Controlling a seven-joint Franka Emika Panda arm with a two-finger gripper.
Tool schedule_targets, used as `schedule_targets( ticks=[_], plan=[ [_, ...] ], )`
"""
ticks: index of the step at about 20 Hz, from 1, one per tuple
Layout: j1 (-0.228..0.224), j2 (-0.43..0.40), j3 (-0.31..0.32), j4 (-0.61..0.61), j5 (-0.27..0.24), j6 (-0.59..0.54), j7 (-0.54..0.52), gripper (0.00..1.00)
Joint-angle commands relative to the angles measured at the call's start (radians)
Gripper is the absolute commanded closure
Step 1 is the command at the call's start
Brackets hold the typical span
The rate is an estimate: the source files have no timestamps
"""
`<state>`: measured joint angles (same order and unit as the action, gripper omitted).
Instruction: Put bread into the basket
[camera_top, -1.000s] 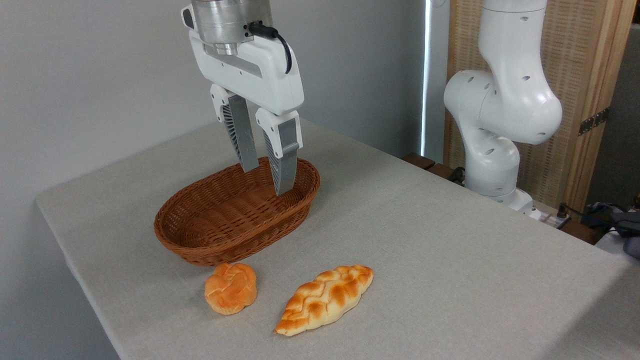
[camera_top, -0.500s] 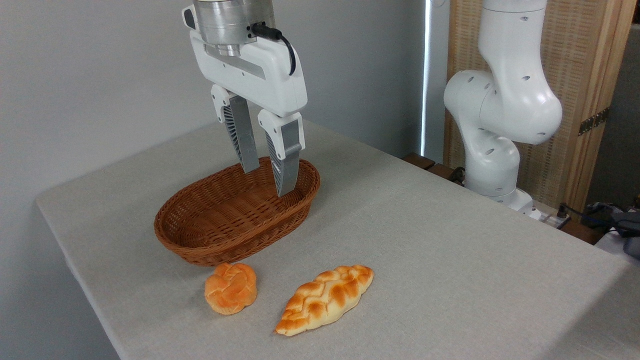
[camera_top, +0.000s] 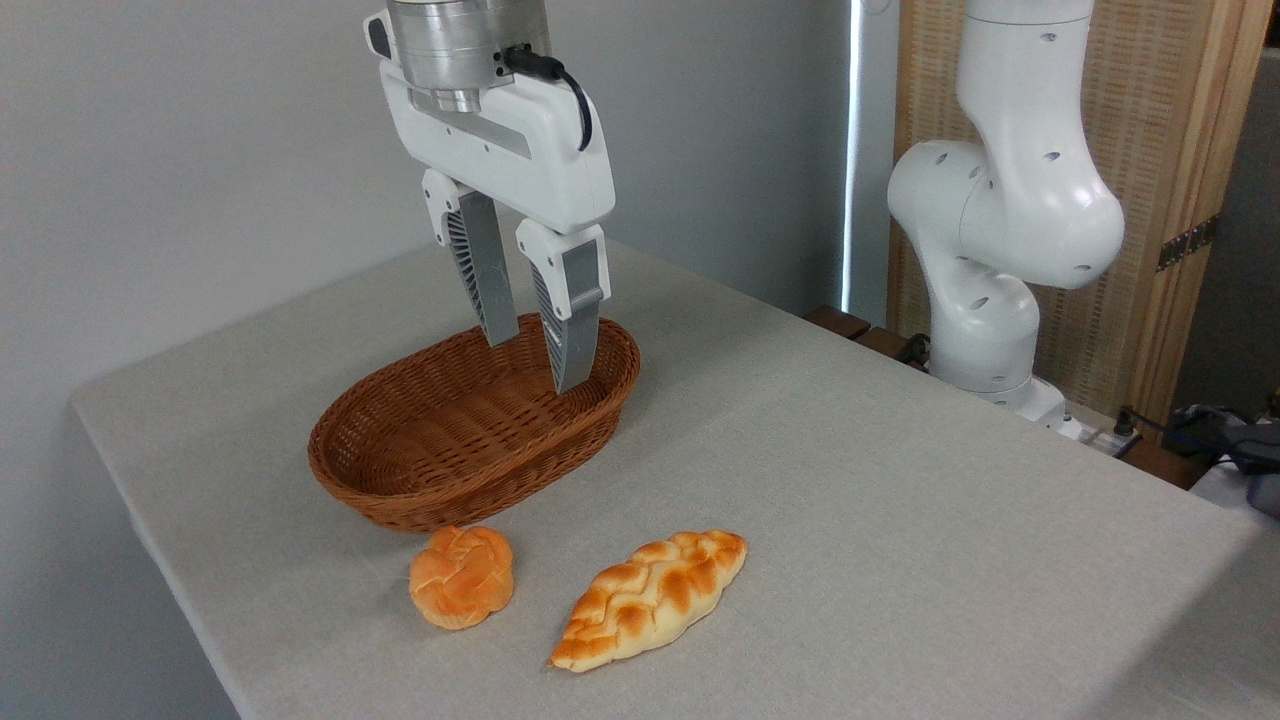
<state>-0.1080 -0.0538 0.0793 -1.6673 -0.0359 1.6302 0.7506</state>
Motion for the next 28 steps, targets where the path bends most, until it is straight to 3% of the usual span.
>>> schedule_targets(
  ticks=[1, 21, 28],
  plan=[
    [-0.006, -0.015, 0.013, -0.006, -0.013, -0.020, 0.016, 0.00],
    [-0.007, -0.014, 0.013, -0.006, -0.010, -0.023, 0.018, 0.00],
    [-0.007, -0.006, 0.011, -0.006, -0.009, 0.046, 0.015, 0.00]
  ],
)
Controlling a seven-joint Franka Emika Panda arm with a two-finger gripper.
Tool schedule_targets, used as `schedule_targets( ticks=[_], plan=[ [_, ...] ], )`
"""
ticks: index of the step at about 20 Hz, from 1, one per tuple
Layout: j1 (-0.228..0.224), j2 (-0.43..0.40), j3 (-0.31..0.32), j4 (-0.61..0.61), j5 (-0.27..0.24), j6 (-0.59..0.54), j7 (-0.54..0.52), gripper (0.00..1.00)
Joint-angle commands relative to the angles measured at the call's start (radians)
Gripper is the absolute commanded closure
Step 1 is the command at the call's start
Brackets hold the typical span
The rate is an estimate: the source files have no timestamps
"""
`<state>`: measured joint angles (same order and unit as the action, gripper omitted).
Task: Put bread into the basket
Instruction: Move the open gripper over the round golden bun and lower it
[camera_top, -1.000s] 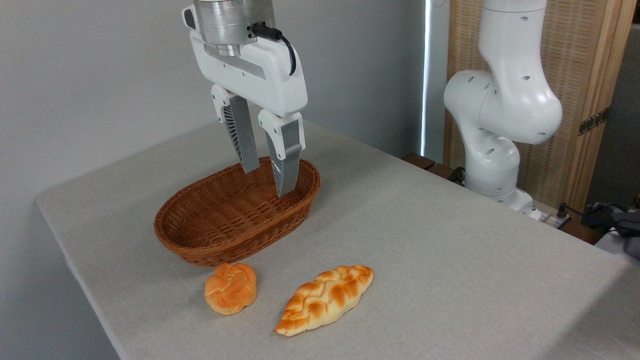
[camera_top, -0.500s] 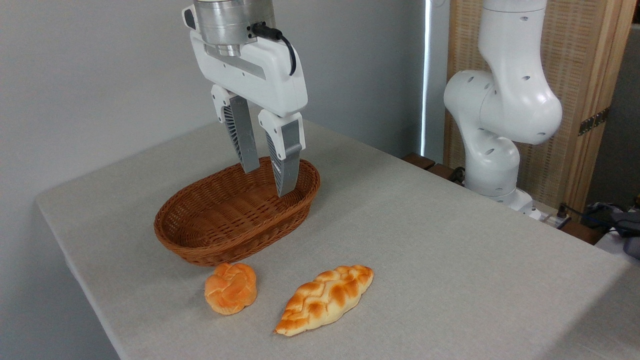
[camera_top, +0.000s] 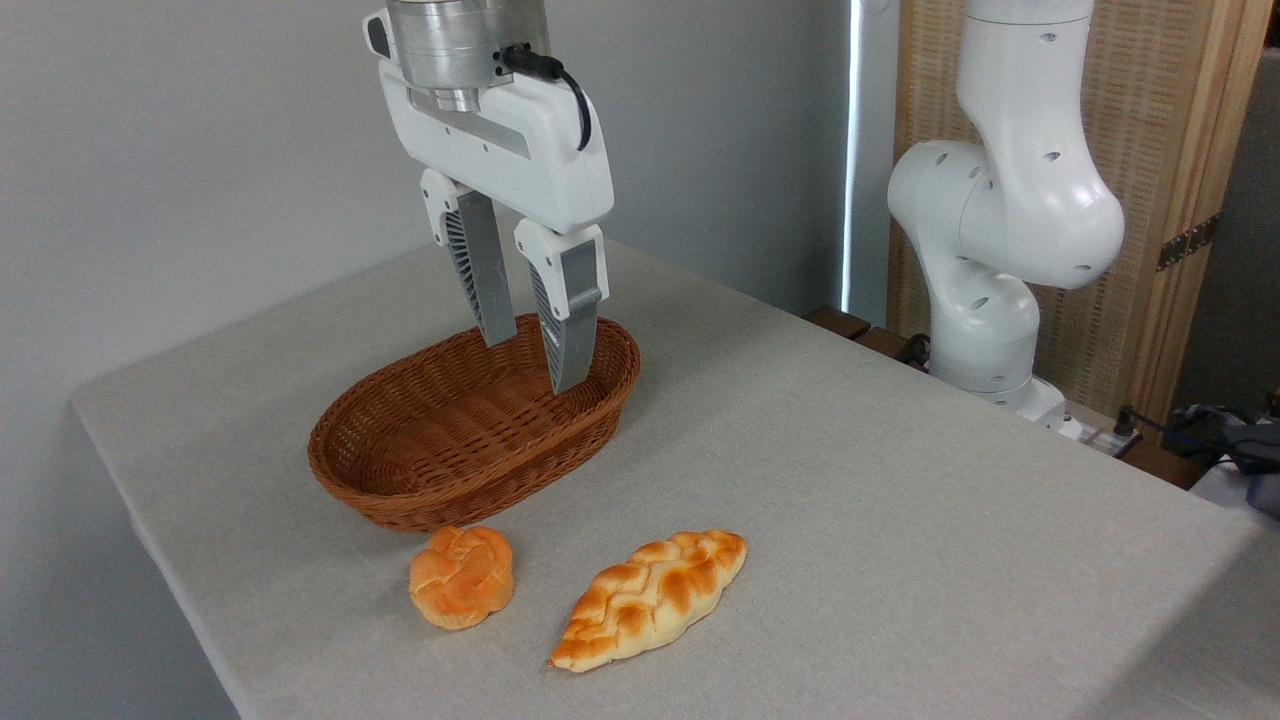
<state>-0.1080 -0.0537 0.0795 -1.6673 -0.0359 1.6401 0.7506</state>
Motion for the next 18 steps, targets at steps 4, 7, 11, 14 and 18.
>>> schedule_targets(
  ticks=[4, 7, 11, 14, 18],
  plan=[
    [-0.010, 0.001, 0.005, -0.008, -0.009, 0.058, 0.009, 0.00],
    [-0.012, 0.005, 0.005, -0.008, -0.009, 0.067, 0.009, 0.00],
    [-0.013, 0.011, 0.005, -0.011, -0.013, 0.116, 0.009, 0.00],
    [-0.015, 0.028, 0.006, -0.014, -0.018, 0.188, 0.004, 0.00],
    [-0.030, 0.035, 0.008, -0.031, -0.030, 0.305, -0.167, 0.00]
  ],
)
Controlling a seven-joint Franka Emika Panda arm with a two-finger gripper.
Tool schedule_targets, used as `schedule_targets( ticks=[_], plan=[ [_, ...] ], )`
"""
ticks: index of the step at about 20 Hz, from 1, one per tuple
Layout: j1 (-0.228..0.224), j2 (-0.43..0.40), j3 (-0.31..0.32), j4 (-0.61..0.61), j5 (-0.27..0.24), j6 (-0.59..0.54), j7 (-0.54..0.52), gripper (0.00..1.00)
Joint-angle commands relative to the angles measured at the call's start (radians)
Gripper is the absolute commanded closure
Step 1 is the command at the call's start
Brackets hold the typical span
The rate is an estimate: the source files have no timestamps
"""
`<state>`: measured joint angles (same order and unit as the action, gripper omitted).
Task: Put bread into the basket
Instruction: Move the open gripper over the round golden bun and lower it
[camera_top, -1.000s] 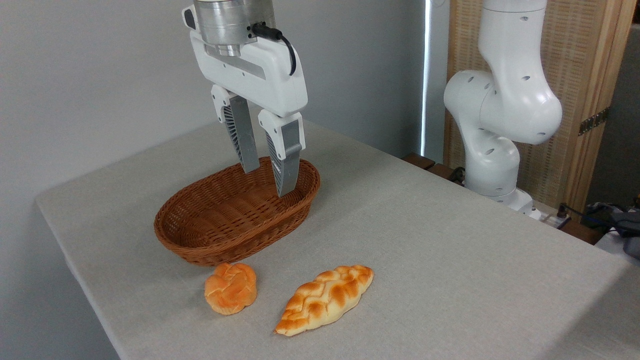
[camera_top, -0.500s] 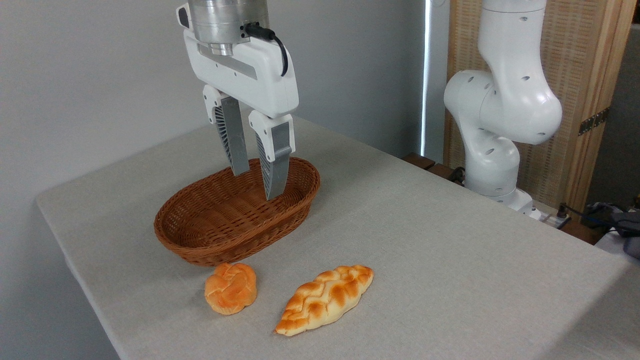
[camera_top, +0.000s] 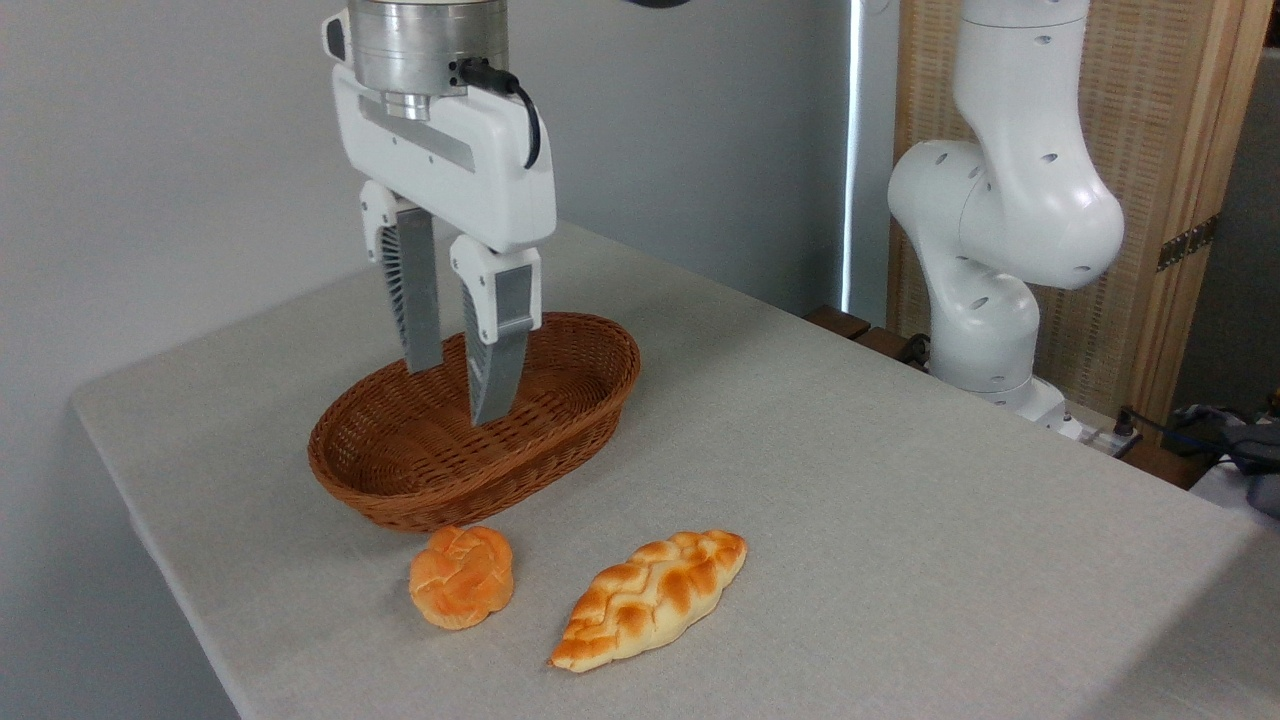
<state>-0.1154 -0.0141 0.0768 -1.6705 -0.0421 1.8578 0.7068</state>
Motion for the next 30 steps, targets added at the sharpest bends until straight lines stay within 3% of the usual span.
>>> schedule_targets(
  ticks=[1, 4, 10, 13, 17, 21, 30],
  plan=[
    [-0.030, -0.004, 0.011, -0.038, -0.024, 0.112, -0.182, 0.00],
    [-0.046, 0.002, 0.011, -0.043, -0.030, 0.130, -0.361, 0.00],
    [-0.049, 0.011, 0.011, -0.115, -0.192, 0.135, -0.783, 0.00],
    [-0.049, 0.022, 0.012, -0.169, -0.255, 0.173, -0.880, 0.00],
    [-0.046, 0.039, 0.061, -0.251, -0.338, 0.265, -0.896, 0.00],
    [-0.046, 0.060, 0.075, -0.284, -0.358, 0.339, -0.896, 0.00],
    [-0.049, 0.094, 0.084, -0.331, -0.346, 0.423, -0.885, 0.00]
  ],
)
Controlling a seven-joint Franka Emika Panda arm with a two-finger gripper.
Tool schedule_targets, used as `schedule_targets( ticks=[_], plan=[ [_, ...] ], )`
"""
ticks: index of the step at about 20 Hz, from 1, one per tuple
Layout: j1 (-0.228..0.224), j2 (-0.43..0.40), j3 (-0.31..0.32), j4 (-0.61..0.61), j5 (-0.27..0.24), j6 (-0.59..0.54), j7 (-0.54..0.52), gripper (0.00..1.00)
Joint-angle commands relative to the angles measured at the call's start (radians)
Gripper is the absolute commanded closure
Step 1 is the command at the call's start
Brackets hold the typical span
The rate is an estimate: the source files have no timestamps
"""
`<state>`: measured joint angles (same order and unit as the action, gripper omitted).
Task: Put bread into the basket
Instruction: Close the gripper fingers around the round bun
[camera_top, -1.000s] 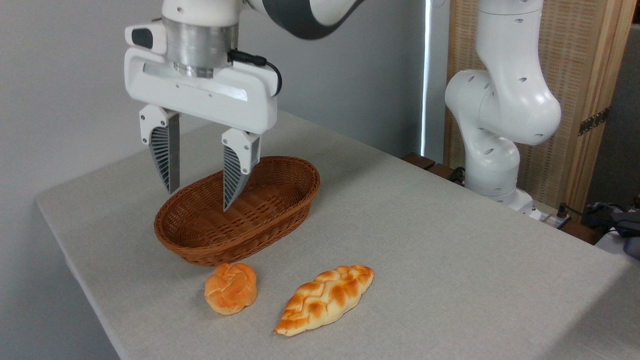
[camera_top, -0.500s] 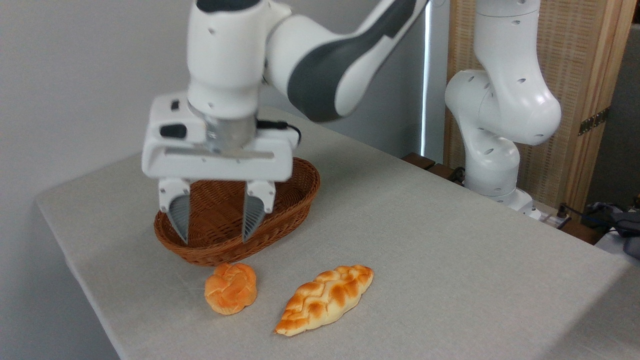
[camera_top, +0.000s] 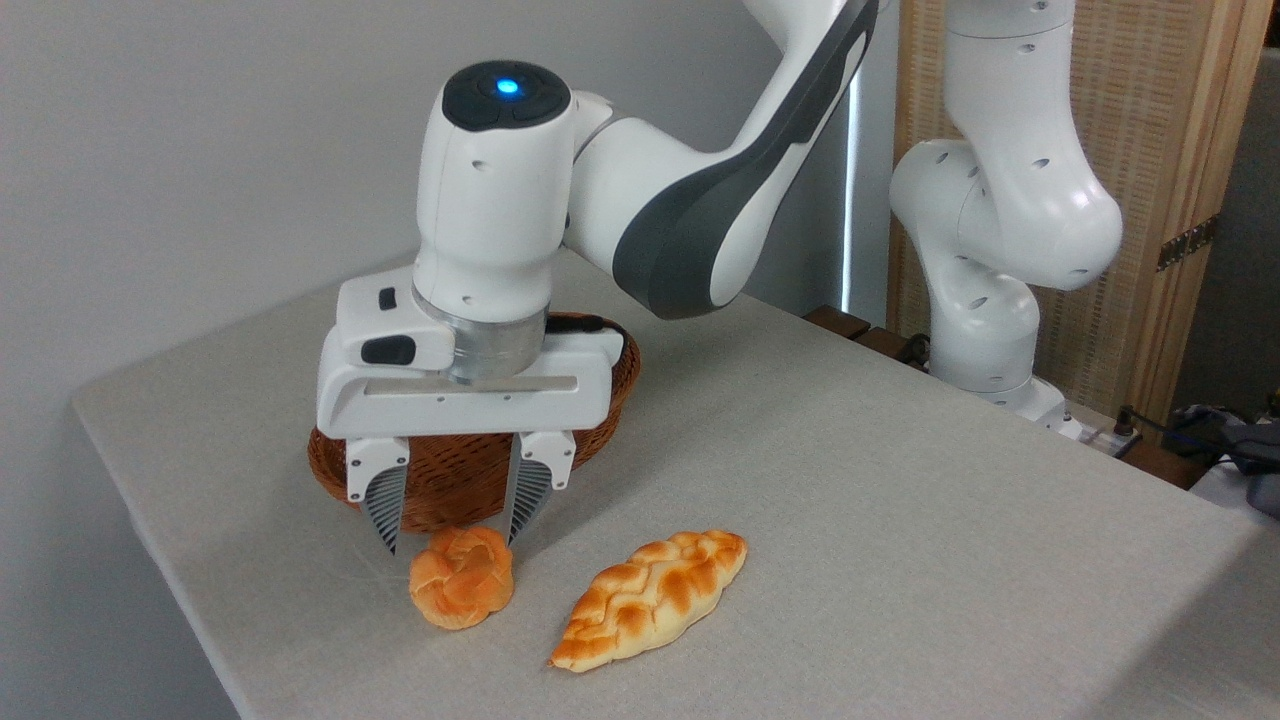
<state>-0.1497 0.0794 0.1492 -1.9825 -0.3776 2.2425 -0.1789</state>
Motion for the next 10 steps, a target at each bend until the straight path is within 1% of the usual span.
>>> schedule_targets(
  ticks=[1, 3, 10],
  plan=[
    [-0.014, 0.005, 0.012, -0.021, -0.010, 0.048, 0.001, 0.00],
    [-0.028, 0.008, 0.012, -0.027, -0.007, 0.054, 0.001, 0.00],
    [-0.030, 0.010, 0.012, -0.029, -0.006, 0.054, 0.004, 0.00]
  ],
)
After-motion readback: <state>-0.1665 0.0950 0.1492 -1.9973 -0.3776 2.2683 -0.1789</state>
